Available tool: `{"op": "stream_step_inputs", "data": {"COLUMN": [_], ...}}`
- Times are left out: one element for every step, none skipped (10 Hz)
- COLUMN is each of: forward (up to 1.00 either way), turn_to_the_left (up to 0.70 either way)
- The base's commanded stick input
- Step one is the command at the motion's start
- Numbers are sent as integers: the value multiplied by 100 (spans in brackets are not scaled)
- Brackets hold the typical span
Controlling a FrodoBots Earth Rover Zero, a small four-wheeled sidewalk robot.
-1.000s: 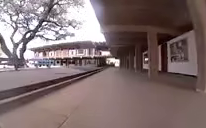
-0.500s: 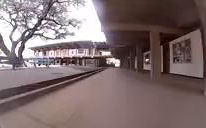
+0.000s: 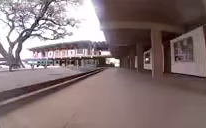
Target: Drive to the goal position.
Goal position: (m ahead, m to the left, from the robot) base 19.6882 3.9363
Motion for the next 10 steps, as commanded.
{"op": "stream_step_inputs", "data": {"forward": [50, 50, 50, 50, 50, 50, 50, 50, 50, 50], "turn_to_the_left": [0, 0, 0, 0, 0, 0, 0, 0, 0, 0]}}
